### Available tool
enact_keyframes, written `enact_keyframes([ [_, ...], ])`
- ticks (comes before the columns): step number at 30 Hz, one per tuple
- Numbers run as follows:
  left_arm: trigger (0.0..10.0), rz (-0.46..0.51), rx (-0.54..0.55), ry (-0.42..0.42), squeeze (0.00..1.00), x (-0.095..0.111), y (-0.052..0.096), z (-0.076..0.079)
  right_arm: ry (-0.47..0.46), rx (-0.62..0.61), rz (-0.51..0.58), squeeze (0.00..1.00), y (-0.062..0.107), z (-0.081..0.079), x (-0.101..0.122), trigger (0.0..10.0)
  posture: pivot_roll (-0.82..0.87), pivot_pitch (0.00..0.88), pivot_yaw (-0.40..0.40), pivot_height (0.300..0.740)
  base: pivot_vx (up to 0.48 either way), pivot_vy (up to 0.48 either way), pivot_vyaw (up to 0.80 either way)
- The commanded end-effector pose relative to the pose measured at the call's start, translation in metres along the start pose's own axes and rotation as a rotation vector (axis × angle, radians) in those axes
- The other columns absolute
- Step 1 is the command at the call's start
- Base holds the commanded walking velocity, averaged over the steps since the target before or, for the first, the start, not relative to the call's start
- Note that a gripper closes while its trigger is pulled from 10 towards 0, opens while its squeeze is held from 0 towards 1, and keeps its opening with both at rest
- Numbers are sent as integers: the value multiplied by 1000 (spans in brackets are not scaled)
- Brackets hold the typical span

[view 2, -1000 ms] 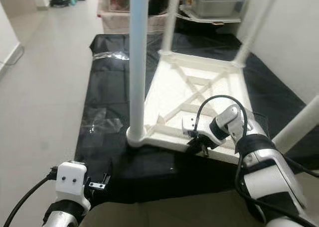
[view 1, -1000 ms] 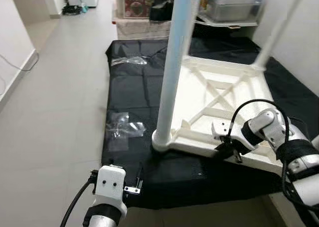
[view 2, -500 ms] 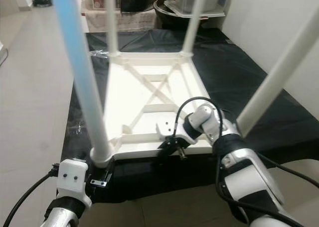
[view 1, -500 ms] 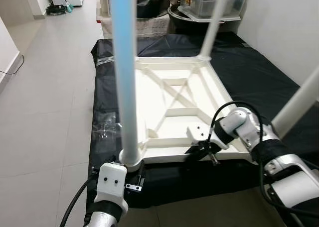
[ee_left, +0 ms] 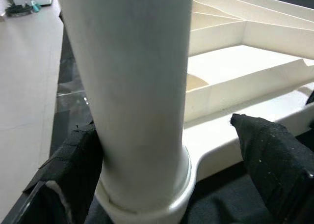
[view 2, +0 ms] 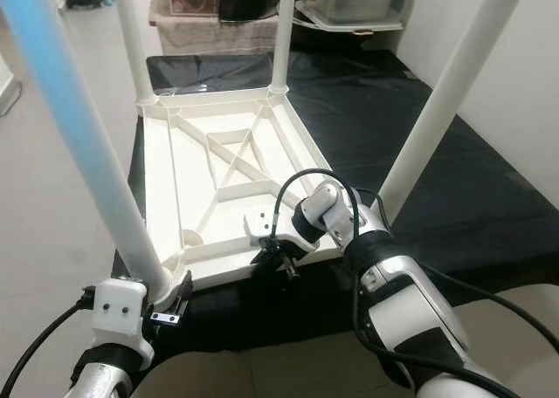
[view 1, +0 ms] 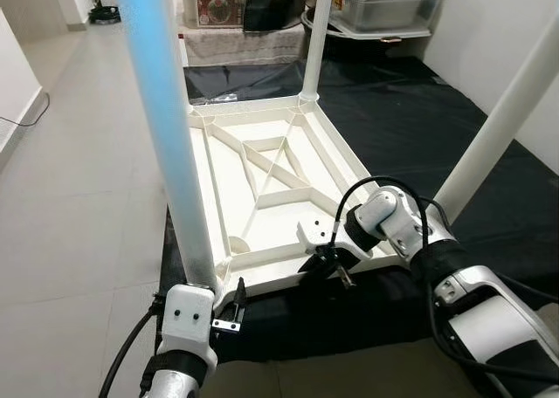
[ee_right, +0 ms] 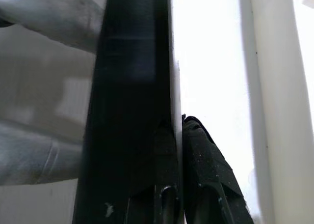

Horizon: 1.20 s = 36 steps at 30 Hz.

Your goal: Building children table

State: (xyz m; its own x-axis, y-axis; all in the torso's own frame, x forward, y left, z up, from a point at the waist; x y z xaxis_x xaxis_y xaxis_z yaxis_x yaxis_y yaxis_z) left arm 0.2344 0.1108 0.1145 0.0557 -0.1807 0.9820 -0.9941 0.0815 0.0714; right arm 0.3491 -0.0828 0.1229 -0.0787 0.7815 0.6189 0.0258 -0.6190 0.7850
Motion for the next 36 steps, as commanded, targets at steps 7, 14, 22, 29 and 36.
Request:
enact_keyframes([
  [7, 10000, -27, -42, 9, 0, -8, 2, 10, 7, -79, -15, 0, 0, 11, 7, 0, -1, 54, -62, 740, 0, 0, 0],
  [14, 10000, -30, -42, 11, 0, -10, 2, 11, -99, -143, -110, 0, 7, 20, -11, 0, -4, 50, -64, 740, 0, 0, 0],
  [22, 10000, -33, -42, 11, 0, -11, 2, 12, -162, -187, -163, 0, 12, 23, -25, 0, -5, 42, -62, 740, 0, 0, 0],
  [29, 10000, -34, -42, 12, 0, -11, 2, 12, -186, -200, -192, 0, 11, 23, -30, 0, -4, 37, -61, 740, 0, 0, 0],
  [36, 10000, -32, -43, 11, 0, -11, 2, 12, -219, -239, -217, 0, 13, 26, -35, 0, -4, 37, -61, 740, 0, 0, 0],
])
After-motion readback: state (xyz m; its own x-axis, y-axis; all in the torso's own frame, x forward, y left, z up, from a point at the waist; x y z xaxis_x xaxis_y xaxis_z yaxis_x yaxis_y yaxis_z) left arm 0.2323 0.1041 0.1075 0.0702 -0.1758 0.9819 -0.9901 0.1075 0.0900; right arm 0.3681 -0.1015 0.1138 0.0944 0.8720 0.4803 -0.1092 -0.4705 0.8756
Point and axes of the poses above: a point about 5 cm out from each wrist's last joint towards the gripper, its own y axis pointing back from the gripper into the wrist, its own x axis along the axis of the wrist's last joint, z = x × y, the point moved 5 cm from there along -y, pointing out of the wrist towards the gripper, and after that the axes turned 9 degrees about -y, right-handed, at the moved point
